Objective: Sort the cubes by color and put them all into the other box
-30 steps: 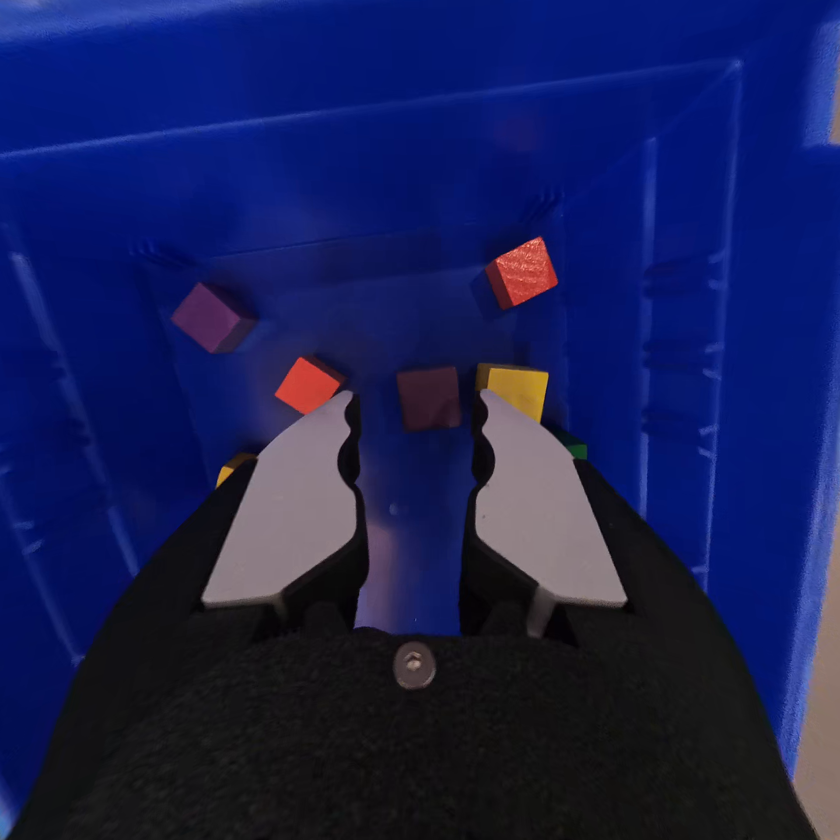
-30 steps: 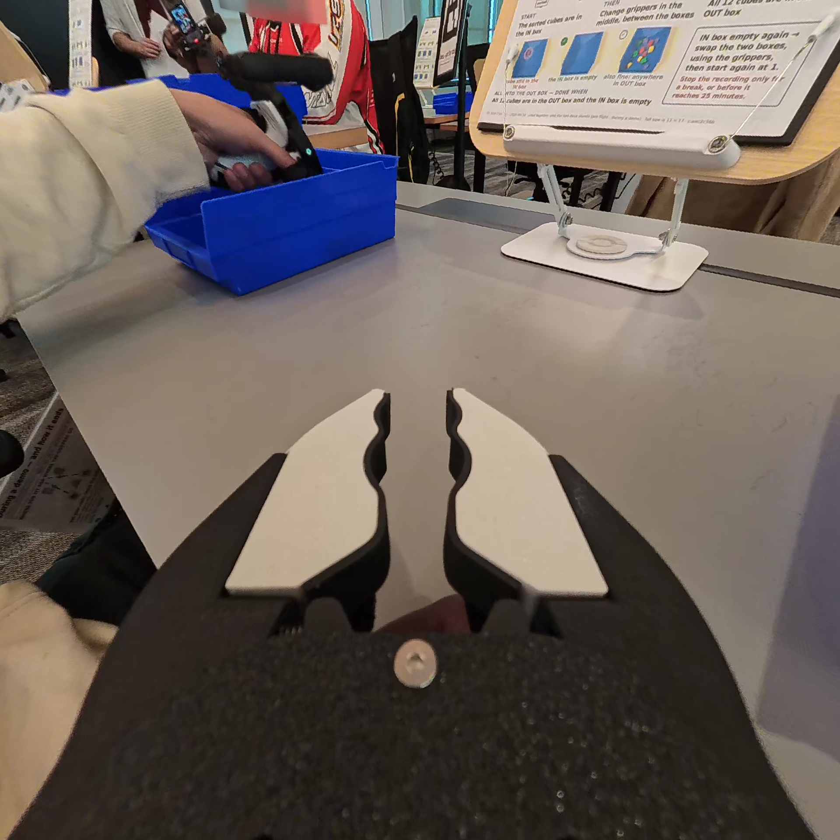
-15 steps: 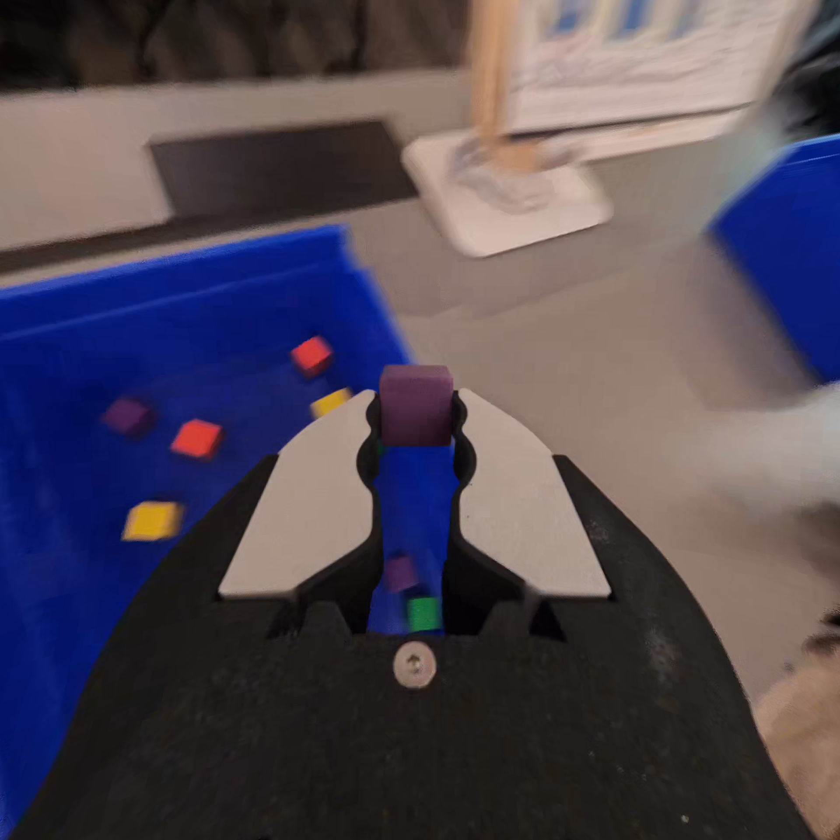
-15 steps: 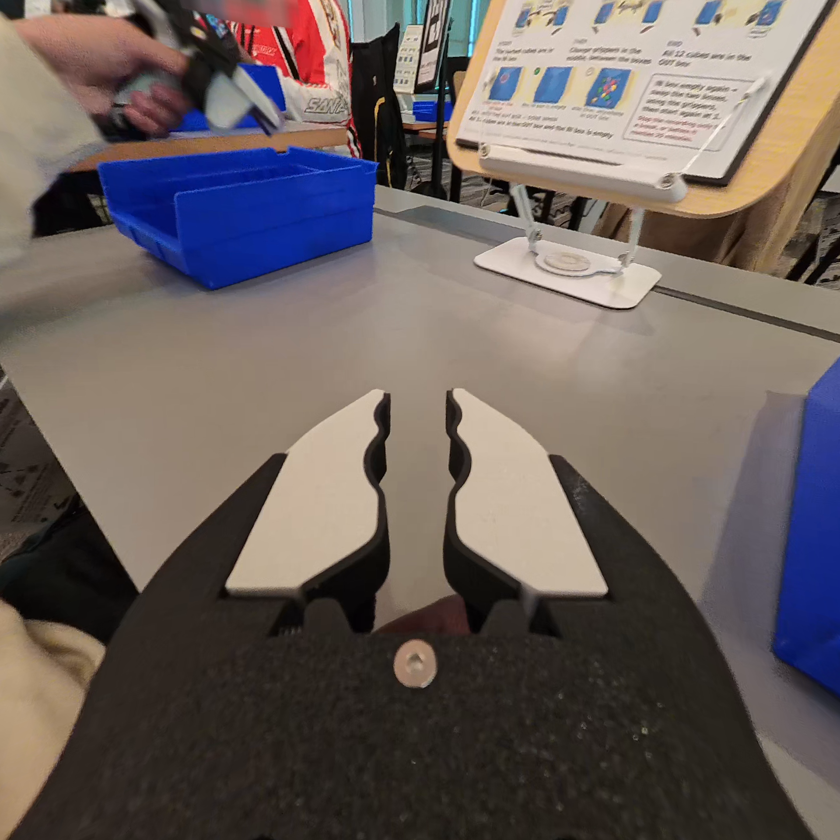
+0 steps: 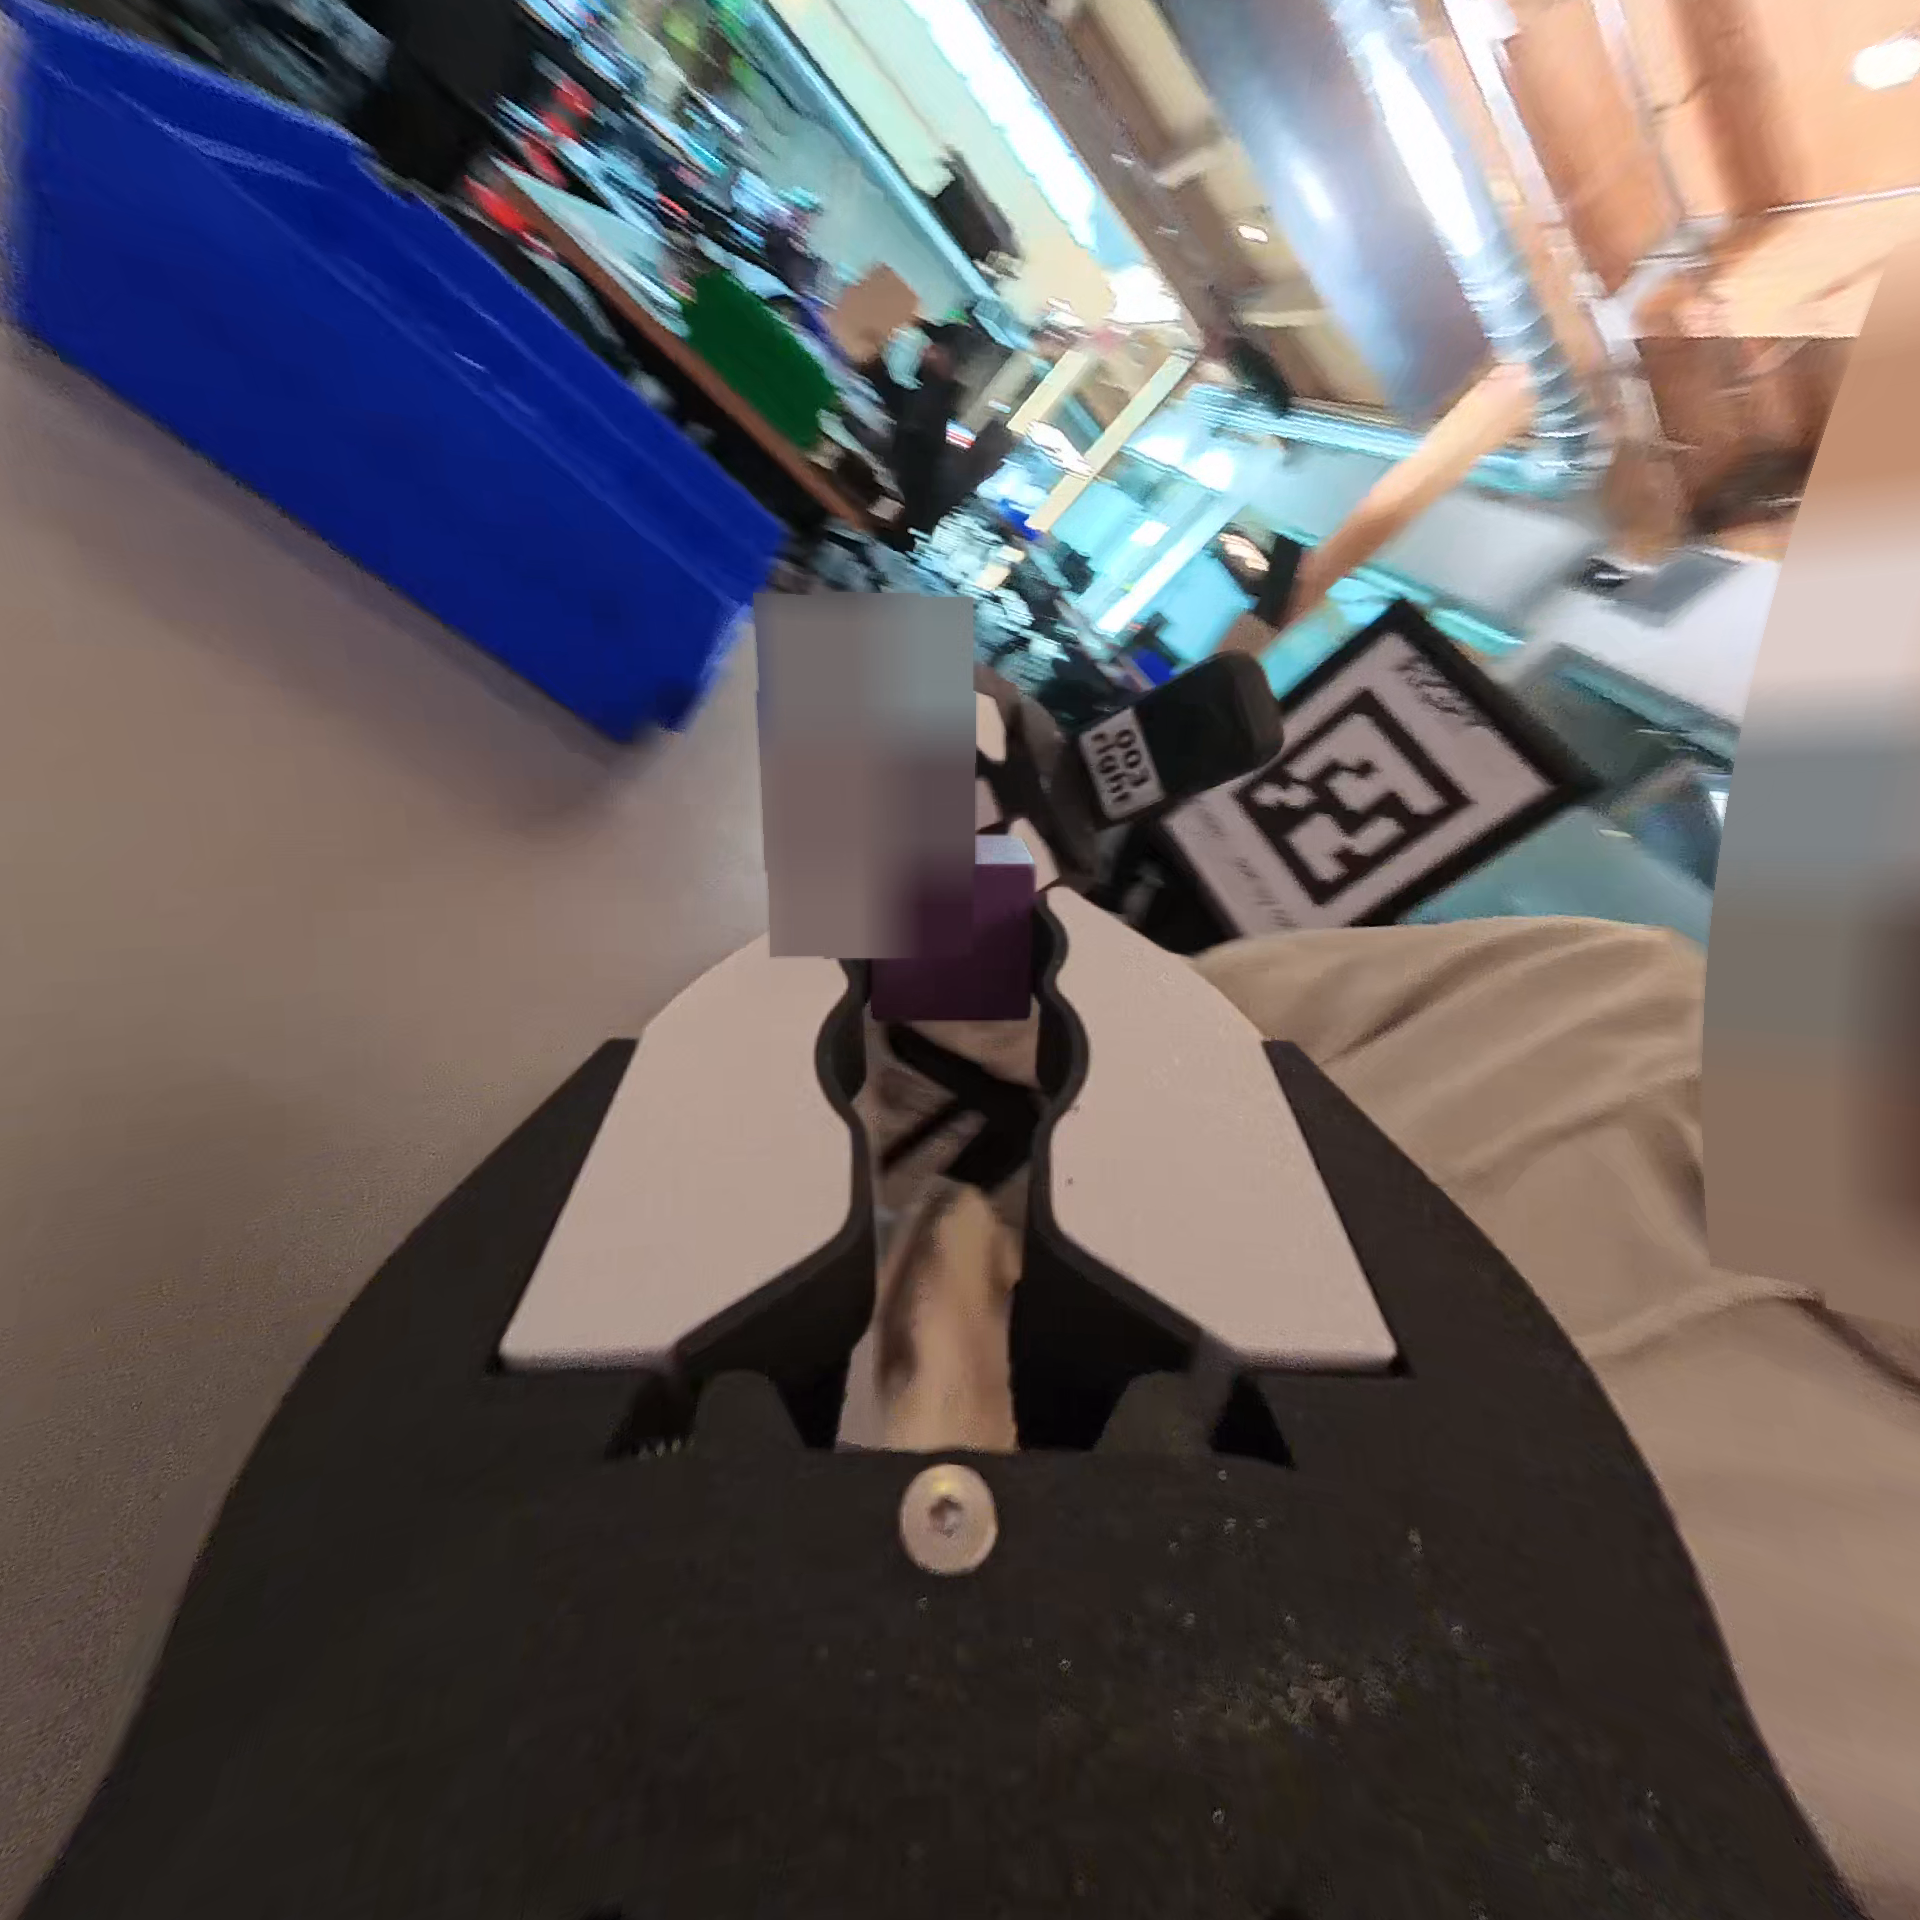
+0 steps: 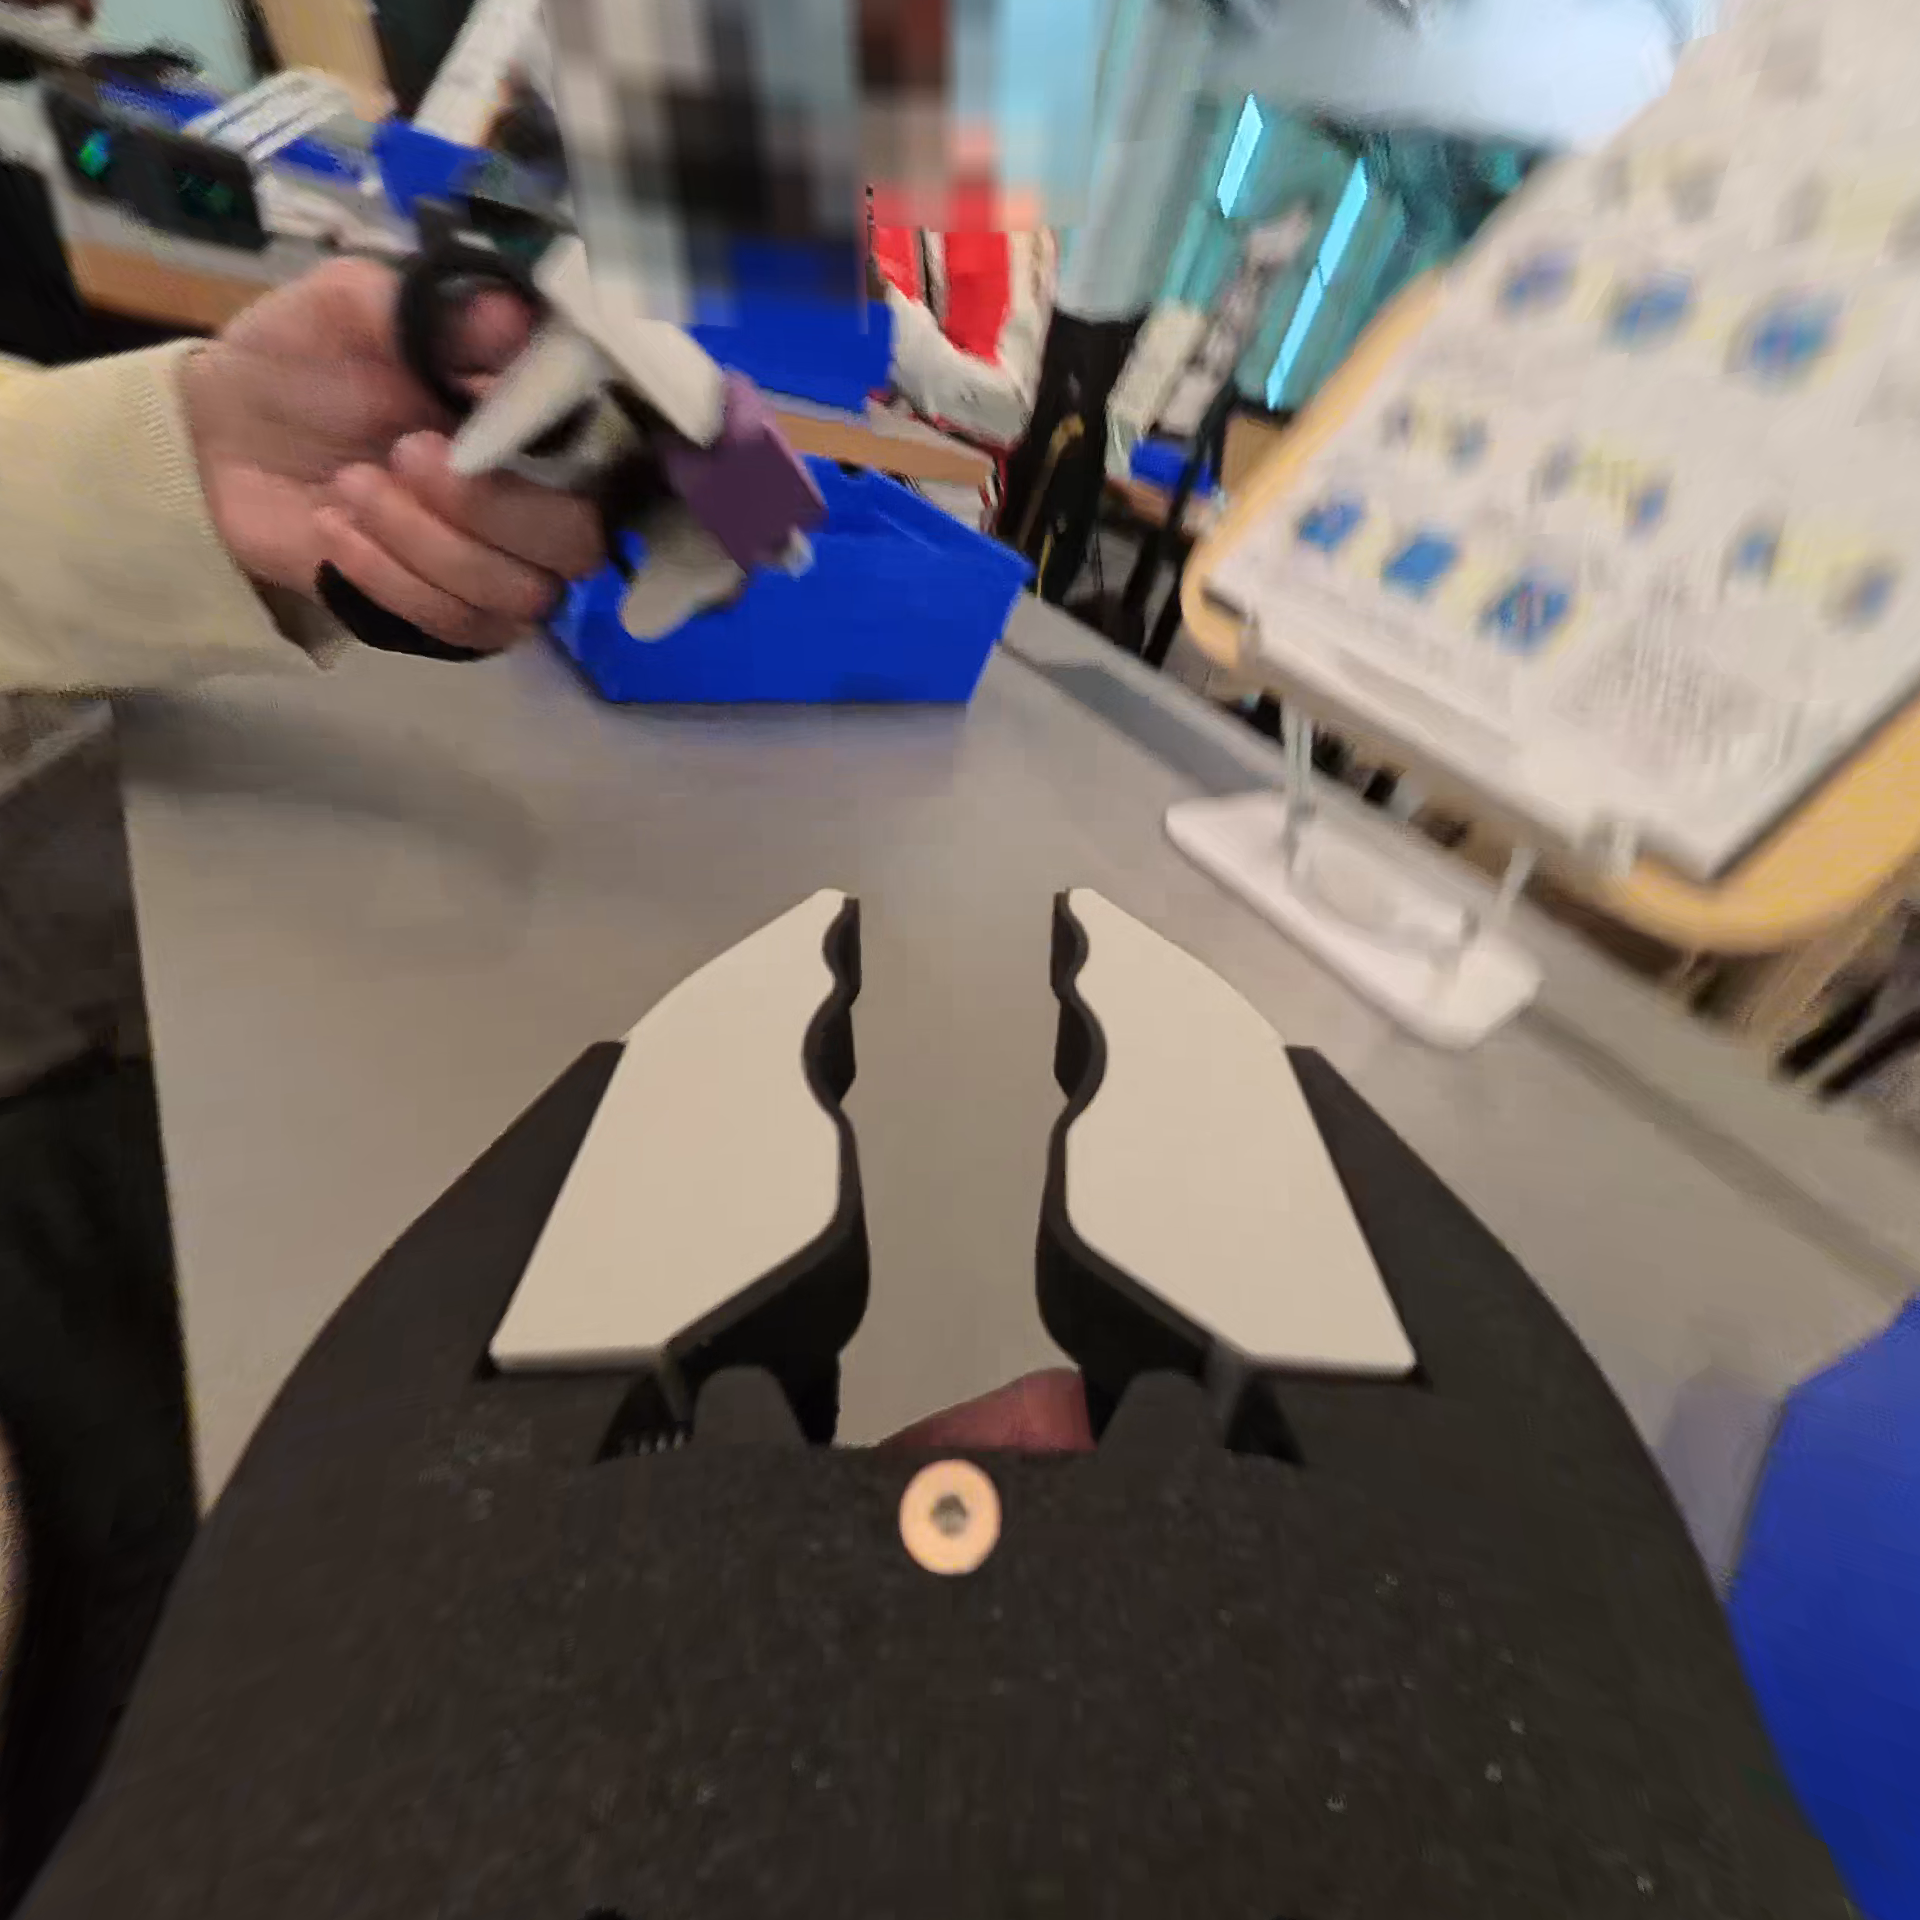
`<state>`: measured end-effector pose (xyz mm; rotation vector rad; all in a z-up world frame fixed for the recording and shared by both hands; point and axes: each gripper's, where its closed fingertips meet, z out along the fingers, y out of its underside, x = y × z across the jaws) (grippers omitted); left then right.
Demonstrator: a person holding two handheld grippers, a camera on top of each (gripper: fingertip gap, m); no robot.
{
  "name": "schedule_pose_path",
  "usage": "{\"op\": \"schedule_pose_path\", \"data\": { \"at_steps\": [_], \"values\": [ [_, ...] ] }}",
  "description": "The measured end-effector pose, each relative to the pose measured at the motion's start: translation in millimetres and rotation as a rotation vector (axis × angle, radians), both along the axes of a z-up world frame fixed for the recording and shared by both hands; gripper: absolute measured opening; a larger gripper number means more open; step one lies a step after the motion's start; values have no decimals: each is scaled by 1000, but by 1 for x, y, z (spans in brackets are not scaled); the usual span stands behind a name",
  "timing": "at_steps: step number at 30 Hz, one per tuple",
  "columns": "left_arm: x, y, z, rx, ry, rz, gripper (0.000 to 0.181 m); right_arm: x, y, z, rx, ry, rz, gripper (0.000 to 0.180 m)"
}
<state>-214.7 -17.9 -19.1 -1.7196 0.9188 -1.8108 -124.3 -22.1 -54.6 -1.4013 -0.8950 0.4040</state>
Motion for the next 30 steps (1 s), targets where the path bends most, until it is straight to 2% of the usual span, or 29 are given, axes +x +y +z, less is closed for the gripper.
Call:
{"op": "schedule_pose_path", "data": {
  "at_steps": [4,6,9,11,12,13,14,16,17,20,21,22,26,30],
  "values": [
    [44,-37,7,-135,-76,-222,28,-42,-11,30,294,-156,90,37],
    [54,-43,5,-177,-93,-258,28,-53,-18,34,333,-169,136,37],
    [59,-50,2,-255,-119,-318,28,-55,-22,34,378,-178,120,29],
    [61,-53,-5,-277,-104,-332,29,-52,-23,28,351,-188,113,29],
    [60,-54,-8,-284,-92,-343,31,-49,-25,25,353,-193,110,29],
    [59,-55,-9,-287,-87,-344,41,-45,-28,25,363,-188,99,29],
    [55,-54,-11,-281,-79,-323,51,-39,-30,25,354,-181,89,29],
    [45,-46,-24,-197,-11,-217,59,-19,-33,22,297,-158,49,29],
    [38,-38,-38,-103,62,-109,61,-5,-32,20,267,-135,3,29],
    [-5,11,-86,220,362,373,61,39,-30,9,126,-5,-120,29],
    [-19,18,-96,271,428,468,60,51,-28,4,79,33,-150,29],
    [-27,17,-102,276,450,502,60,61,-26,2,47,70,-179,29],
    [-26,2,-108,140,372,468,58,83,-16,5,-22,152,-228,29],
    [-24,1,-108,162,378,451,58,118,-4,17,-31,142,-342,29]
  ]
}}
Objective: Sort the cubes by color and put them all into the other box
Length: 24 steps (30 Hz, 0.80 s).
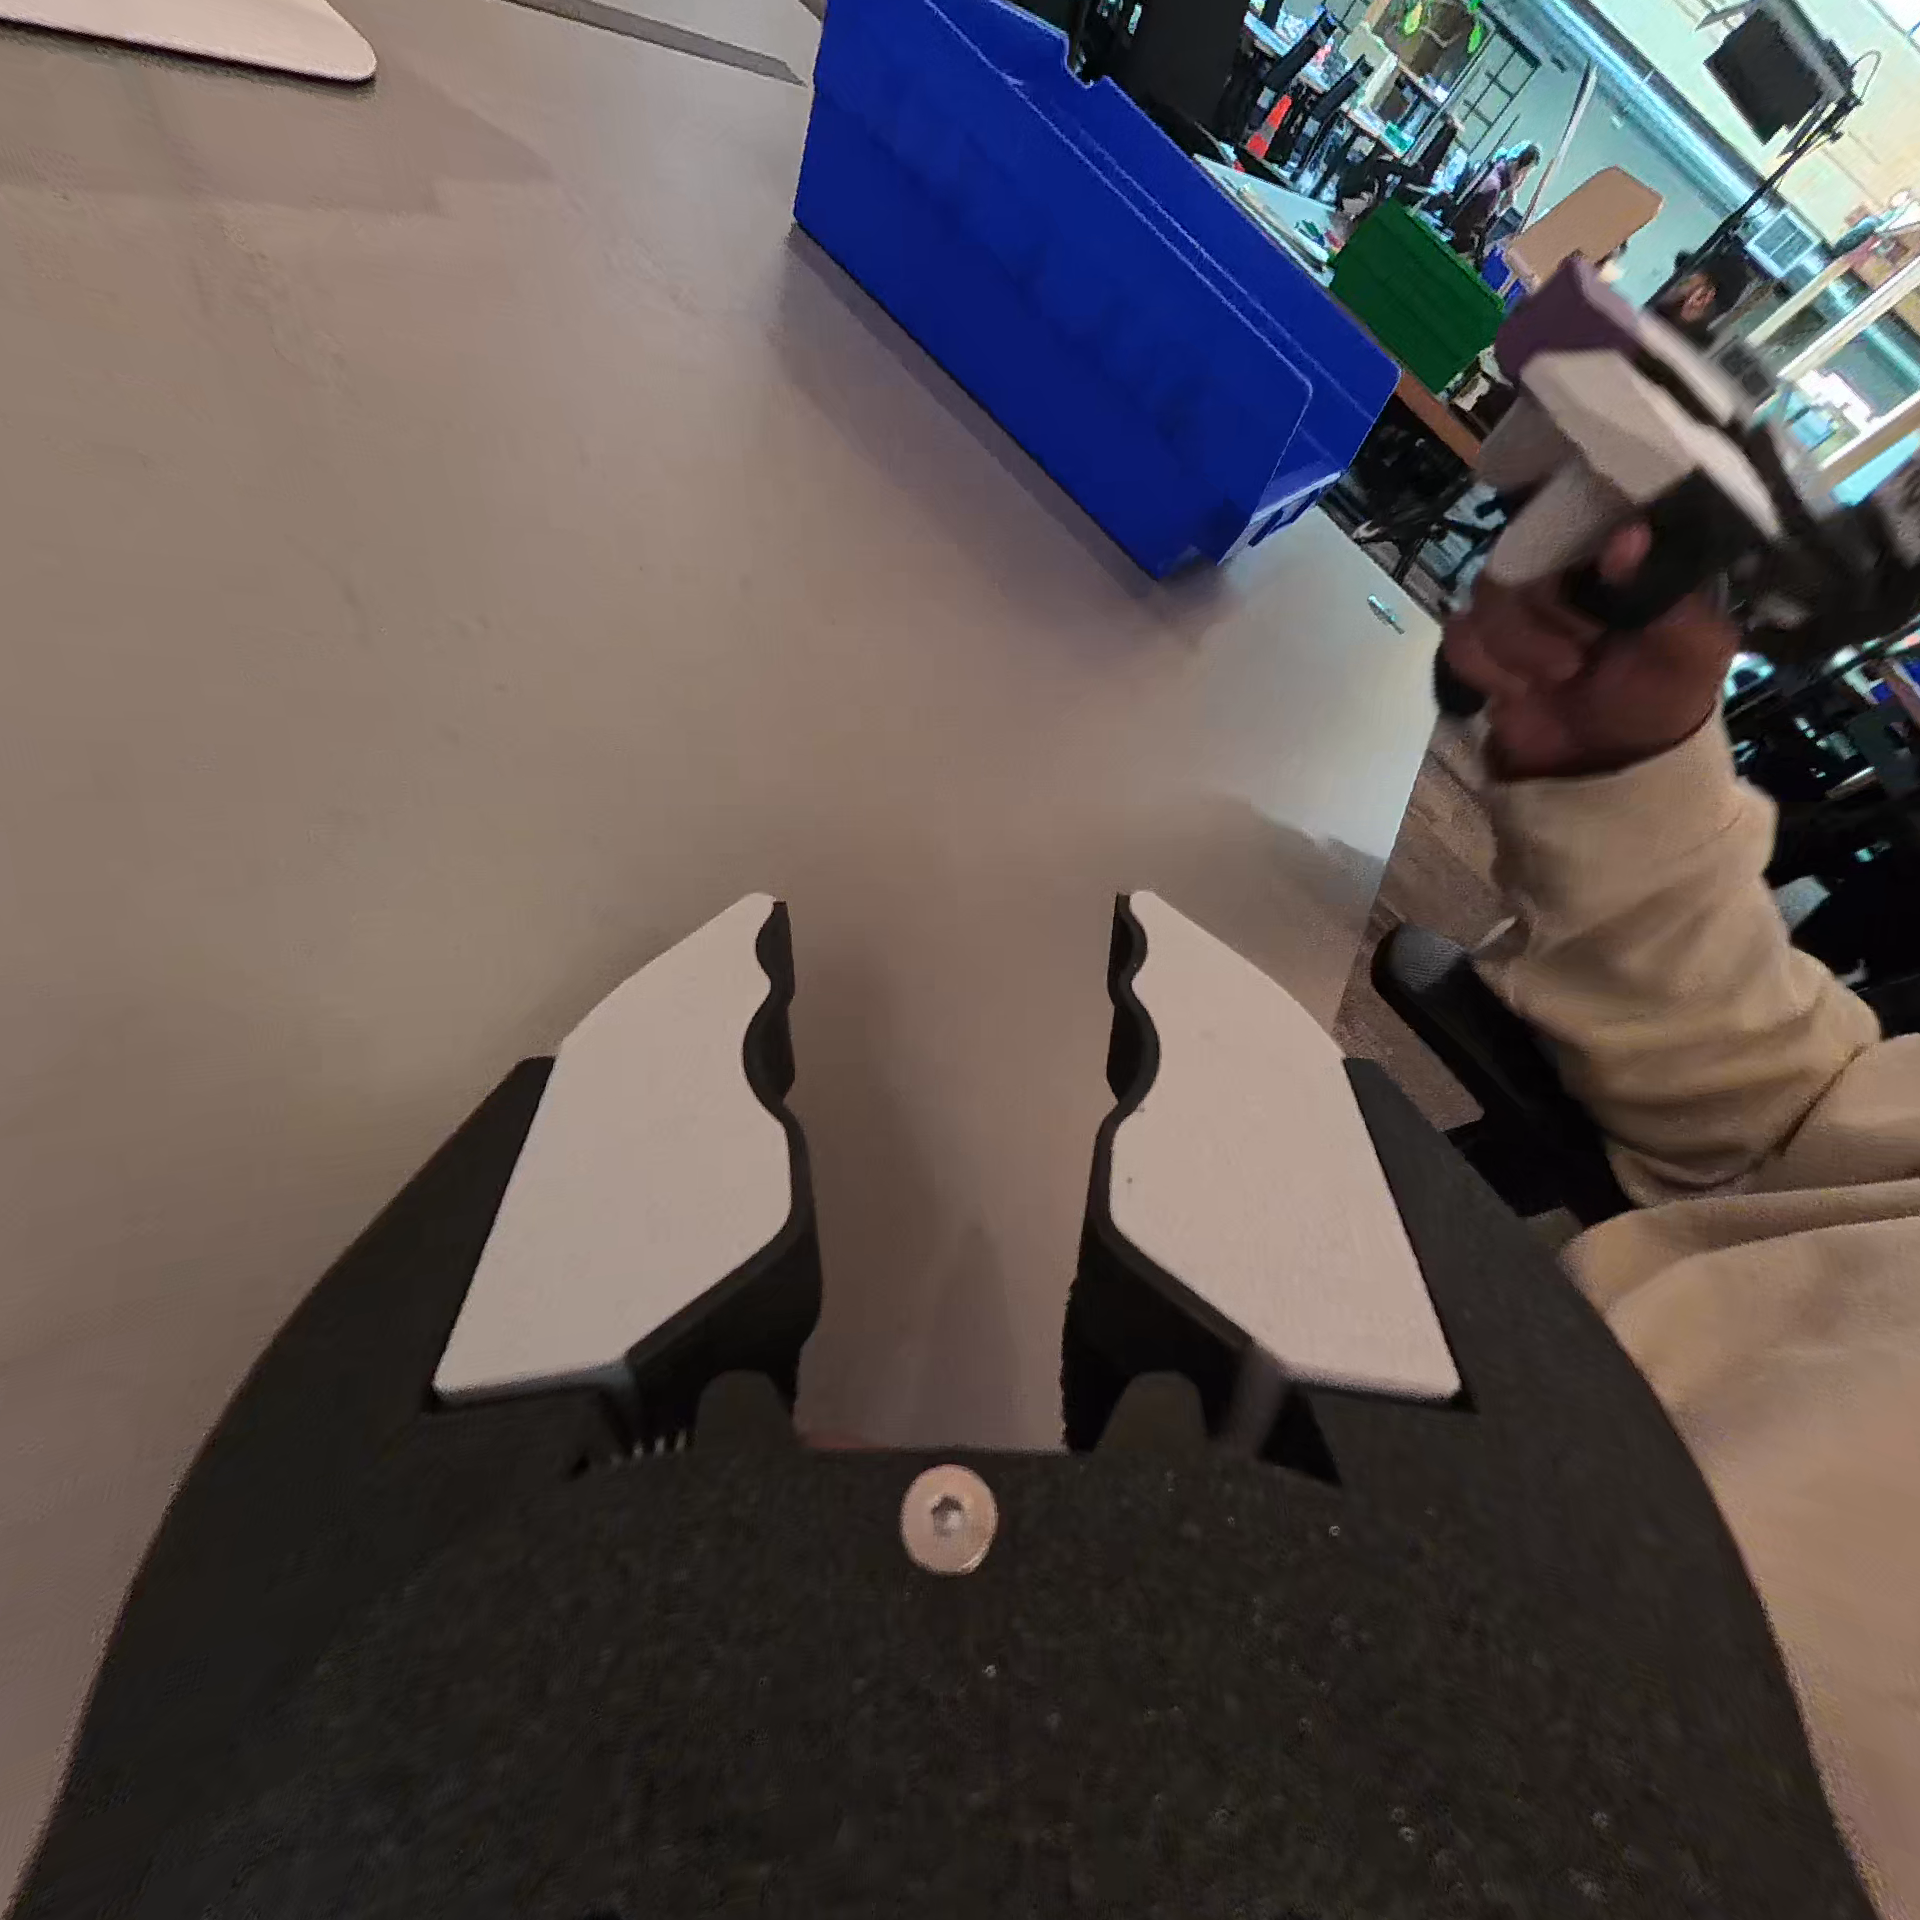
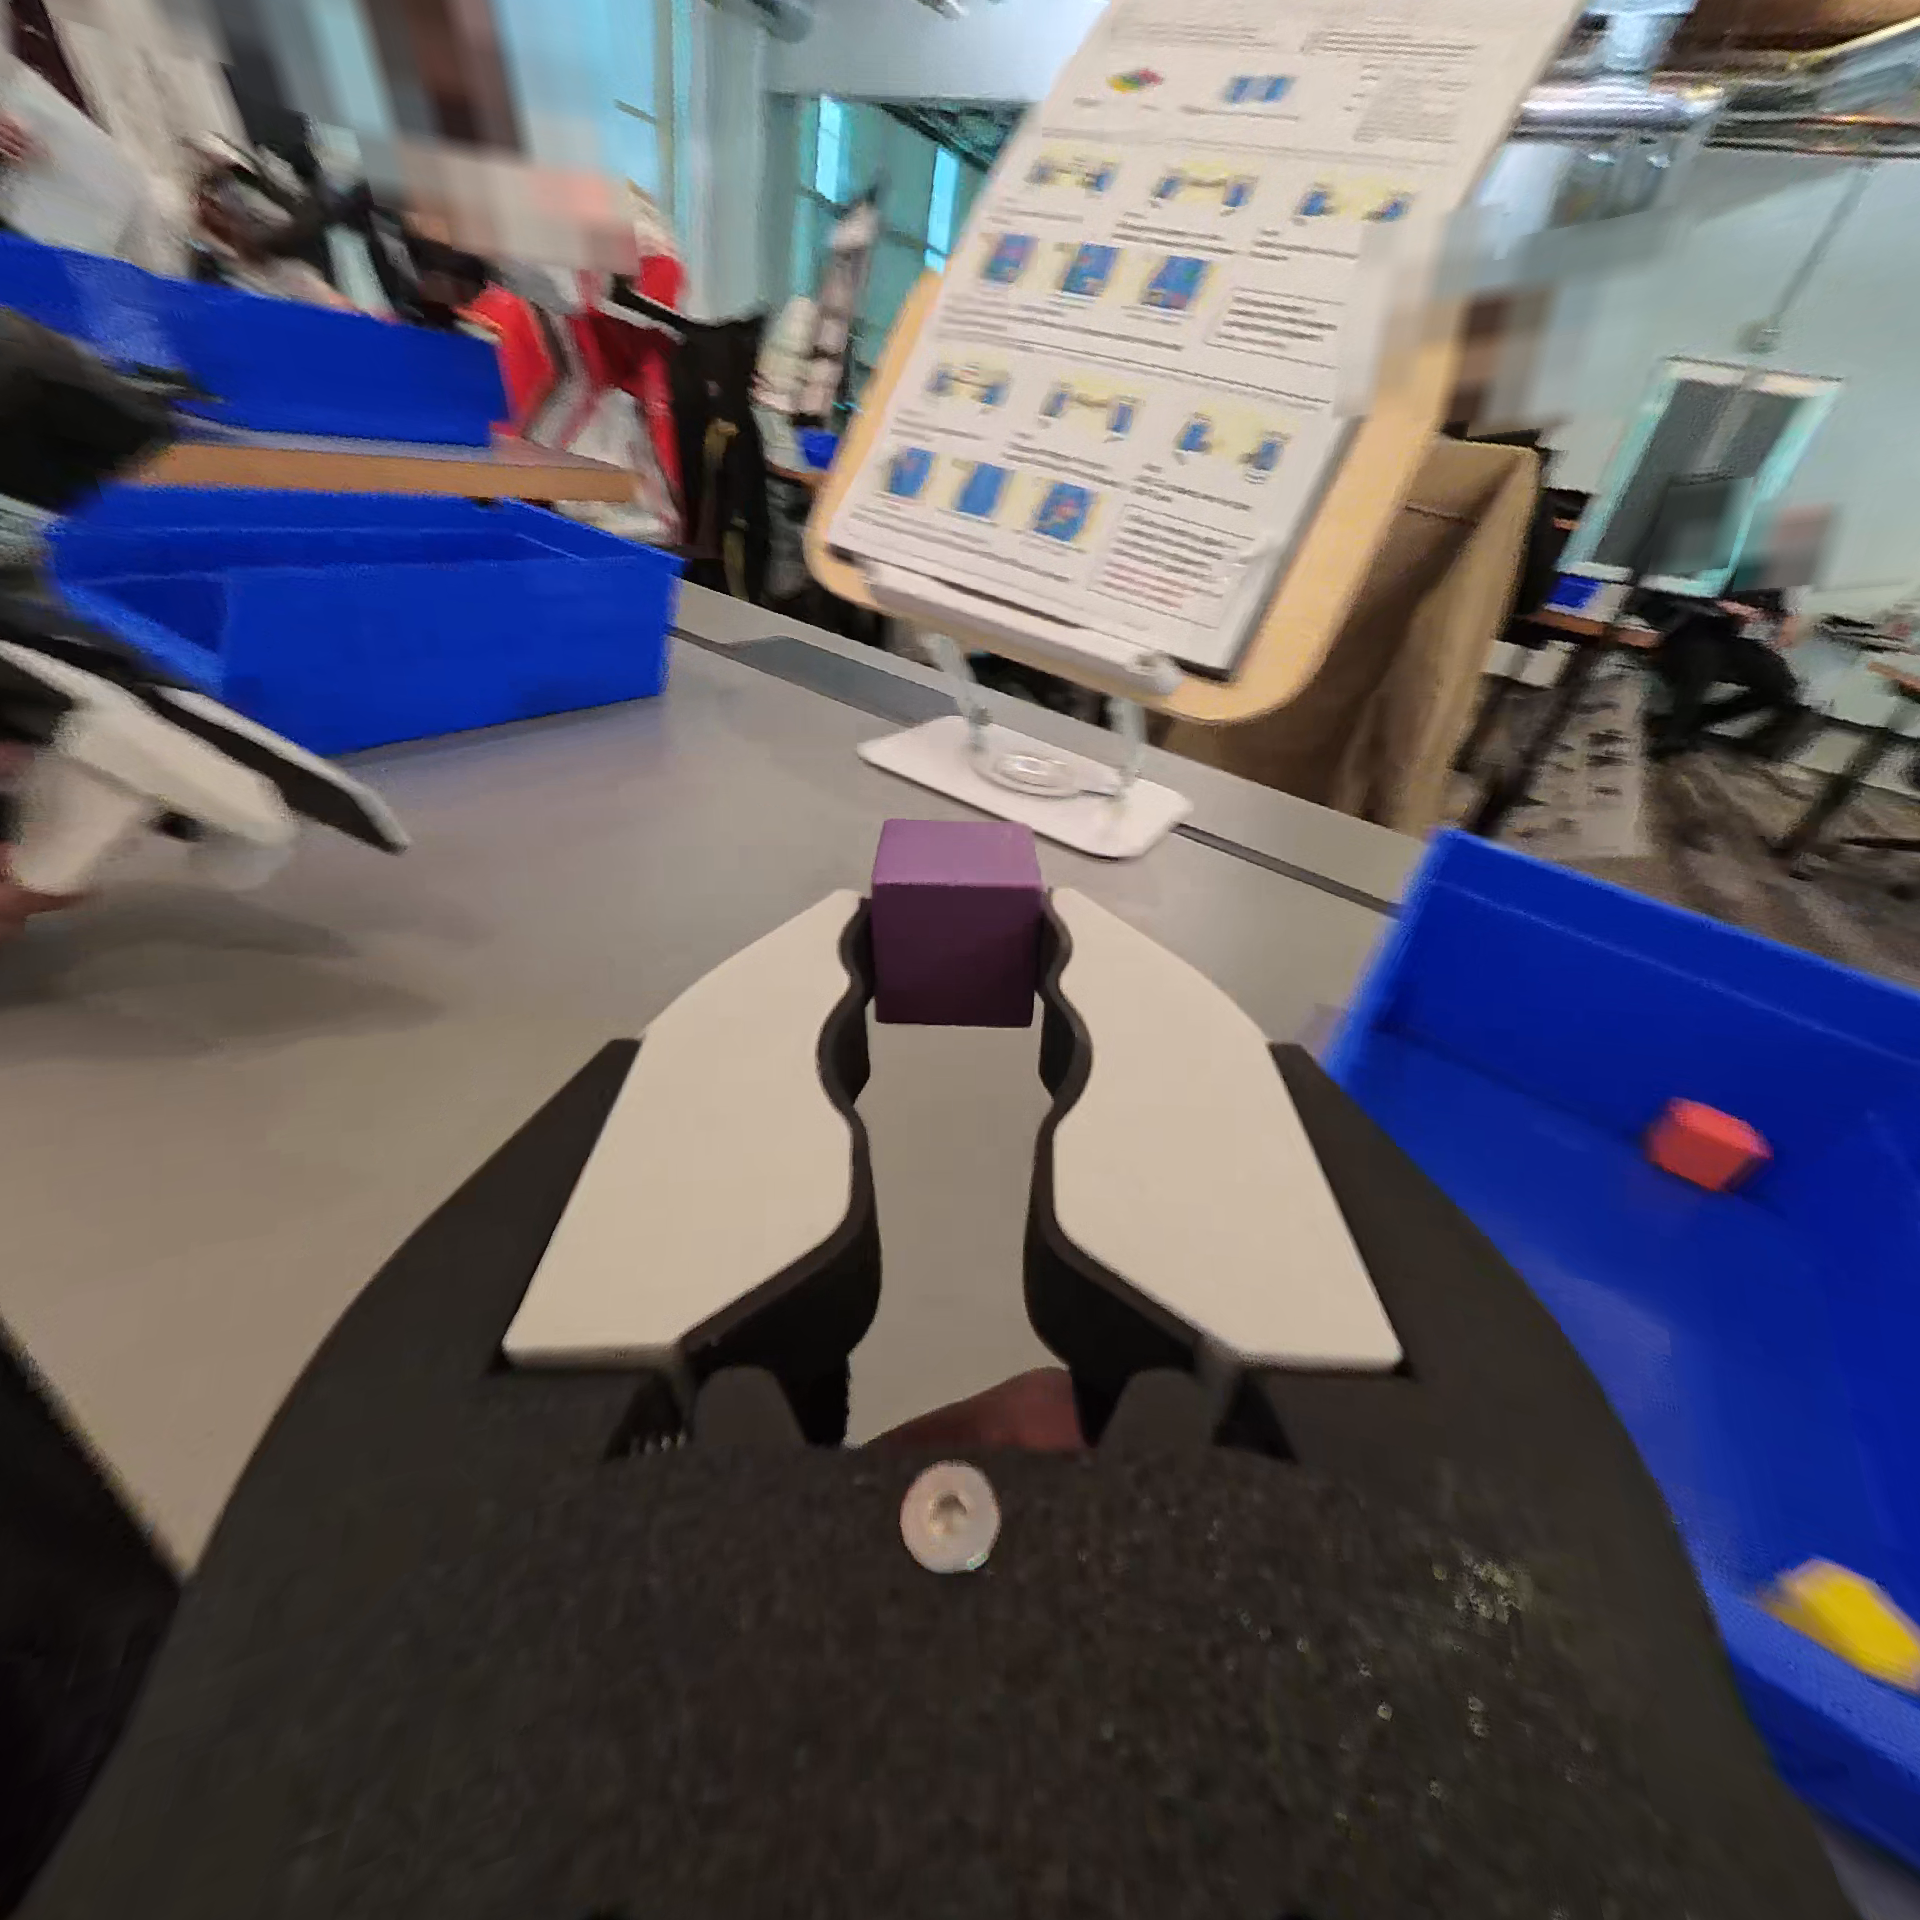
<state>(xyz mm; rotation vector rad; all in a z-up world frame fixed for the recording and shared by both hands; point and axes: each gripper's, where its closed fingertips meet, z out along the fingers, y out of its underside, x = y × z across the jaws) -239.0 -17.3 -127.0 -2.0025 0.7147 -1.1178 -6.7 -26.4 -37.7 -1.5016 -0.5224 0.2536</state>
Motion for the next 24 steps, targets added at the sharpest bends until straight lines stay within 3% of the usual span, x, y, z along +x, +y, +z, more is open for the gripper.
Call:
{"op": "schedule_pose_path", "data": {
  "at_steps": [3,8,12,15,24],
  "values": [
    [0,-3,1,49,44,1,57,72,29,16,-84,-111,-194,29],
    [6,-6,1,130,114,-9,56,153,95,-36,-580,-457,-161,29],
    [12,-11,-1,142,148,-30,56,140,110,-105,-894,-652,143,29],
    [13,-16,-2,130,153,-47,56,129,103,-138,-1051,-755,265,29],
    [7,-20,-13,92,171,-44,57,111,88,-150,-1175,-778,391,29]
  ]
}}
